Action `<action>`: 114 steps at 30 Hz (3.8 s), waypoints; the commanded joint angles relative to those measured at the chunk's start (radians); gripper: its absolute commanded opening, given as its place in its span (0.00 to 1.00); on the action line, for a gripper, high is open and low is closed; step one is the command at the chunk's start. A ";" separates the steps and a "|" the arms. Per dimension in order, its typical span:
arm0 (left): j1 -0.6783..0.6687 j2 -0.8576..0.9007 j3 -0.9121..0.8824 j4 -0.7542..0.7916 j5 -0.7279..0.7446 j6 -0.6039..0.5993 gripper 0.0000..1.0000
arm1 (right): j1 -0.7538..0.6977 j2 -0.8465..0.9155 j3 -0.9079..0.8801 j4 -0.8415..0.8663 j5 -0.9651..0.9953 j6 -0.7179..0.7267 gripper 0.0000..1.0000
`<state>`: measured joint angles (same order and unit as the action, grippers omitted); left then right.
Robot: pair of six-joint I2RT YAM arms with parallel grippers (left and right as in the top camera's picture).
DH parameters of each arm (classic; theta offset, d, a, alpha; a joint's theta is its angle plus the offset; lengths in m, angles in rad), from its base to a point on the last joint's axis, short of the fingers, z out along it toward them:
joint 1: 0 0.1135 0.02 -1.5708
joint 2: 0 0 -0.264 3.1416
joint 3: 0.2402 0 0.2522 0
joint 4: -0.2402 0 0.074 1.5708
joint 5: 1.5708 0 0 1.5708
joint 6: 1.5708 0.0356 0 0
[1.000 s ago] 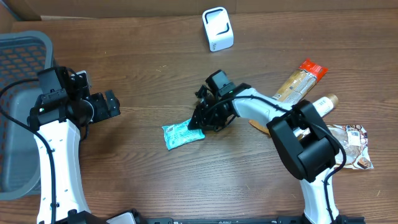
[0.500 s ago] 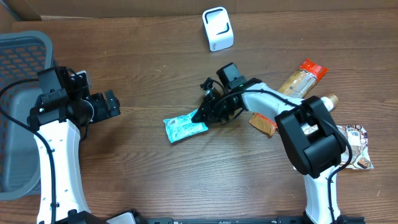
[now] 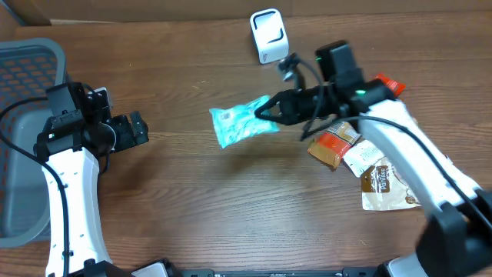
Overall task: Scan the item barcode
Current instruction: 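Raise the packet and hold it in front of the white scanner, then carry the packet right and drop it onto the spaghetti package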
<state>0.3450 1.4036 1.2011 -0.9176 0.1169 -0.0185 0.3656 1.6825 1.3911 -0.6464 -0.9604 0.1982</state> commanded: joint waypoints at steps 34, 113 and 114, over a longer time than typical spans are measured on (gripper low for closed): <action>-0.002 -0.001 0.006 0.002 0.007 0.019 1.00 | -0.180 -0.245 0.008 -0.317 0.097 -0.121 0.04; -0.002 -0.001 0.006 0.002 0.006 0.019 1.00 | 0.164 0.586 0.190 1.344 1.501 -1.538 0.04; -0.002 -0.001 0.006 0.002 0.007 0.019 1.00 | 0.169 0.568 0.190 1.344 1.516 -1.538 0.04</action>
<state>0.3450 1.4036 1.2011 -0.9173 0.1169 -0.0185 0.5182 2.3291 1.5646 0.6868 0.5079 -1.3418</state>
